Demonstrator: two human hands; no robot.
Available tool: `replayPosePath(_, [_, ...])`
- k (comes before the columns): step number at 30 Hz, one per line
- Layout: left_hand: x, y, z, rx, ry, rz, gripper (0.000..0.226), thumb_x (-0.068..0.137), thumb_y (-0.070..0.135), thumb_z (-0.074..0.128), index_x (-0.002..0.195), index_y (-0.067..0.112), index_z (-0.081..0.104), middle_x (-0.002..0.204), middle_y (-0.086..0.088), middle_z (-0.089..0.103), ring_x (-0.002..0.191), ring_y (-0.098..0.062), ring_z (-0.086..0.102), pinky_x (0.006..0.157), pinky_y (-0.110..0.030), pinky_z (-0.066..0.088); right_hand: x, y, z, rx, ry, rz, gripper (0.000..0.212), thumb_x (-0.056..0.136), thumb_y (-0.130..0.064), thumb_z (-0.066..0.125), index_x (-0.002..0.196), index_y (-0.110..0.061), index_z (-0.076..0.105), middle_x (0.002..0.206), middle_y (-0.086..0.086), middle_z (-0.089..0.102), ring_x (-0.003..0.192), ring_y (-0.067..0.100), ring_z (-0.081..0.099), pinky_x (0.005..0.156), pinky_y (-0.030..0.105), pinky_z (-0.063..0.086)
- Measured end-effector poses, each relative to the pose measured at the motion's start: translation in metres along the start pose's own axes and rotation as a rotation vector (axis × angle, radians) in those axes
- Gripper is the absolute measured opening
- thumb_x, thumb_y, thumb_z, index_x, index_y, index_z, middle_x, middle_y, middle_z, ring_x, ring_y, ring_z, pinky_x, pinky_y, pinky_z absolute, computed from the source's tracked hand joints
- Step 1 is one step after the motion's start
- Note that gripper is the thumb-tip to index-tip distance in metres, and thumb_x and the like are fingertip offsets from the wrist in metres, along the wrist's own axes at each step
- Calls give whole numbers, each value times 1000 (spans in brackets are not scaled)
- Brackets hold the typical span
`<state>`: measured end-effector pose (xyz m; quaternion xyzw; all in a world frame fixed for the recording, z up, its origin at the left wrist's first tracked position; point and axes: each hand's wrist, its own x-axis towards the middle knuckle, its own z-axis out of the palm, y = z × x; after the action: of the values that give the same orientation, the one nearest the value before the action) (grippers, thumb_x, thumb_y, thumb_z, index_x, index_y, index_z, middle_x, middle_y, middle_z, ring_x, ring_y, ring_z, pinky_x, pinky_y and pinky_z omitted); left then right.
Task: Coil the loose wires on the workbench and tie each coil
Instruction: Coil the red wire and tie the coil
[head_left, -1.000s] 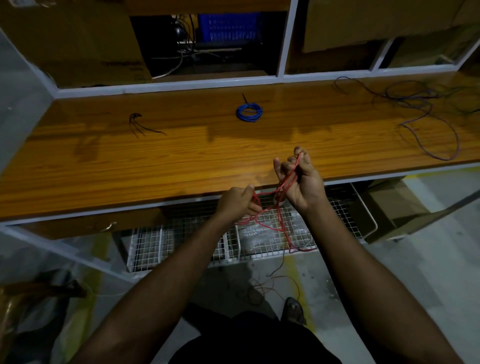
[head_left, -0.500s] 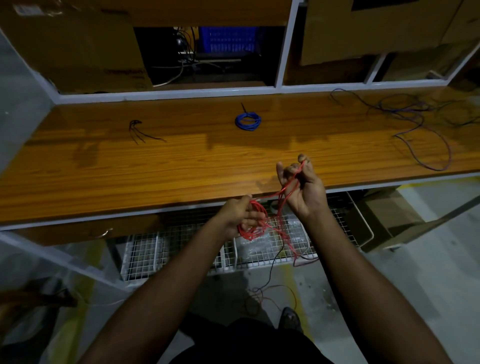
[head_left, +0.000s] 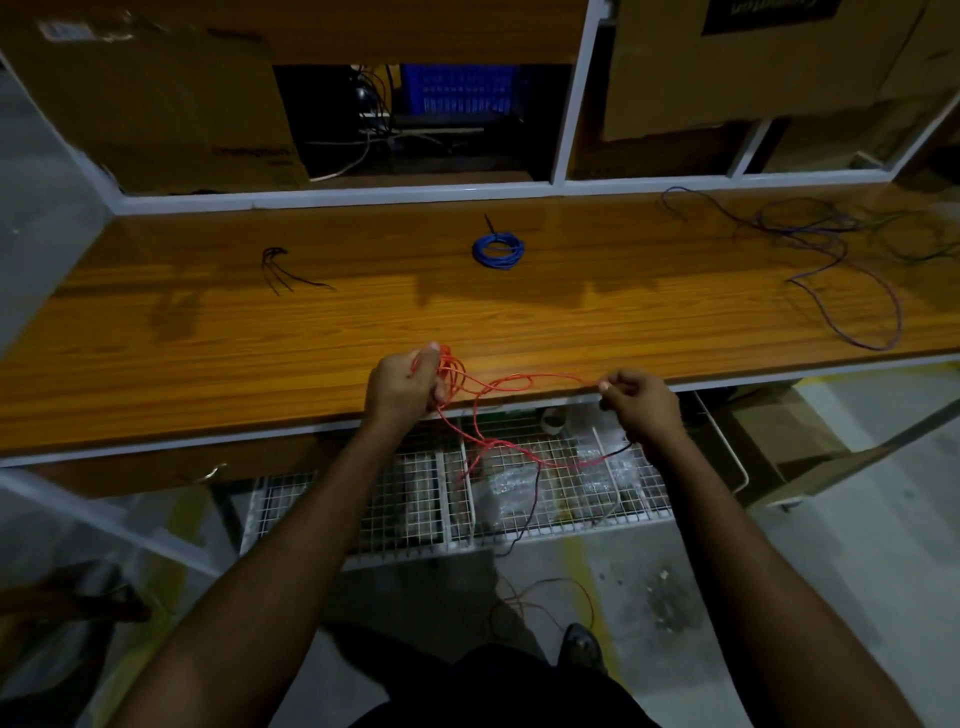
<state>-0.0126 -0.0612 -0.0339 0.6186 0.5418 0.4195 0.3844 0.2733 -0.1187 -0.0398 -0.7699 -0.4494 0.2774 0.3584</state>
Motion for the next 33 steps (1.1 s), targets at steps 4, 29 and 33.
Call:
replayPosePath(4, [1,5,0,-120,30,86,43,104,34,45,64,22,55,51,5,59,44,-8,50,48,-24,38,-8,-2,10,-320,26,-101,8,95,-20,65,100,-19,71,89,9,73,60,15,59,48,20,39])
replayPosePath(29, [-17,33,12,-76,190,106,44,104,35,45,64,22,55,56,4,57,45,-3,50,51,-26,39,-111,-46,89,-471,178,-739,31,75,-22,79,101,-14,64,123,14,49,114,31,45,84,44,47])
replayPosePath(33, [-18,41,12,-118,207,60,45,105,35,44,65,18,56,54,5,54,42,-4,45,45,-23,37,-121,-48,99,-599,222,-744,30,73,-20,78,102,-22,67,146,17,37,136,37,33,103,55,35])
